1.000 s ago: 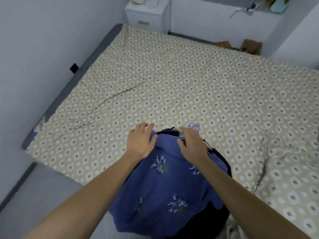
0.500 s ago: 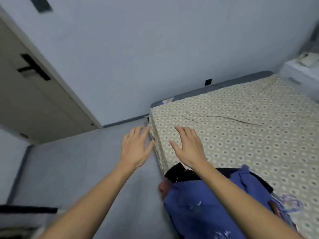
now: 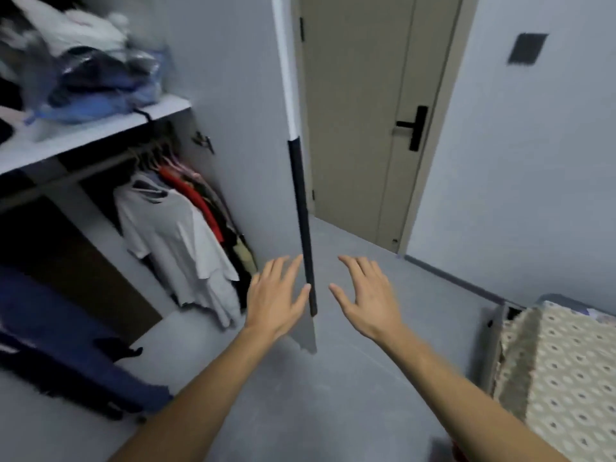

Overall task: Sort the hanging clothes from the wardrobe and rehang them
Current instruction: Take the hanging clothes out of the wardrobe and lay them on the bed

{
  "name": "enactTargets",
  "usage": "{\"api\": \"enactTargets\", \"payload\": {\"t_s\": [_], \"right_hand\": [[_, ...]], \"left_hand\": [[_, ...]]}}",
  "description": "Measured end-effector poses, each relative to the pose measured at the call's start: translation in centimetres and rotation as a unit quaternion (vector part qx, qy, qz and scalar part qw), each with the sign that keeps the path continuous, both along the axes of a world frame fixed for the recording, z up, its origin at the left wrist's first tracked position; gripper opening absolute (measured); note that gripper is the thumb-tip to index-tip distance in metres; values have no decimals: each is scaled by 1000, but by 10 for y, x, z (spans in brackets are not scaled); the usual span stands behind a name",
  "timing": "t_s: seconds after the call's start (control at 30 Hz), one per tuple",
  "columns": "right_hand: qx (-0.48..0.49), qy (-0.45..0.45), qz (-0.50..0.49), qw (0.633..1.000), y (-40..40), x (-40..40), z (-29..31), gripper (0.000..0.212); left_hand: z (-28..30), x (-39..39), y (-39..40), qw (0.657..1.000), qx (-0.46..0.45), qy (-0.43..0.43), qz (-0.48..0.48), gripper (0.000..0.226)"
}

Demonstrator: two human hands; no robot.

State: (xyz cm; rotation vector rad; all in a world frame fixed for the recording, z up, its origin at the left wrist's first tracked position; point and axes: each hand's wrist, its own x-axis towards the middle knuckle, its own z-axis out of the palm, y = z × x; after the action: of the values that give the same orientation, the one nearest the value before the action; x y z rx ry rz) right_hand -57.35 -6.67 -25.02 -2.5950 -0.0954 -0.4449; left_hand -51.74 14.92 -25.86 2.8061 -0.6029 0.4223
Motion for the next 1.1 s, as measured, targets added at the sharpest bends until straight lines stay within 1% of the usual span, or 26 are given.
{"api": "enactTargets", "payload": {"t_s": [0.13,0.23,0.4,0.47,0.57,0.73,0.87,1.0,1.1], "right_hand": [[-5,7,89,996,84,49,4,62],[-18,11,128,992,129,86,2,62],[-18,17,190,982,184,159,-3,61],[-9,19,212,977,203,195,-4,63],[-4,23,237,971,225,249,-5,60],[-14,21,260,965,251,322,-3,56],[-15,26,269,963,273,369,-5,53],[-17,24,263,964,296,410,-12,51],[-25,20,247,968,315,440,-15,49]], "left_hand": [[8,16,90,995,-30,11,94,66],[8,34,141,987,-41,9,154,64],[-2,80,202,977,-25,3,210,62],[-3,102,220,973,-30,4,227,63],[-2,137,241,965,-30,15,260,64],[-2,188,264,953,-47,34,297,66],[-1,227,277,948,-52,33,312,68],[-7,278,294,949,-64,48,305,71],[-17,319,310,953,-71,49,289,70]]}}
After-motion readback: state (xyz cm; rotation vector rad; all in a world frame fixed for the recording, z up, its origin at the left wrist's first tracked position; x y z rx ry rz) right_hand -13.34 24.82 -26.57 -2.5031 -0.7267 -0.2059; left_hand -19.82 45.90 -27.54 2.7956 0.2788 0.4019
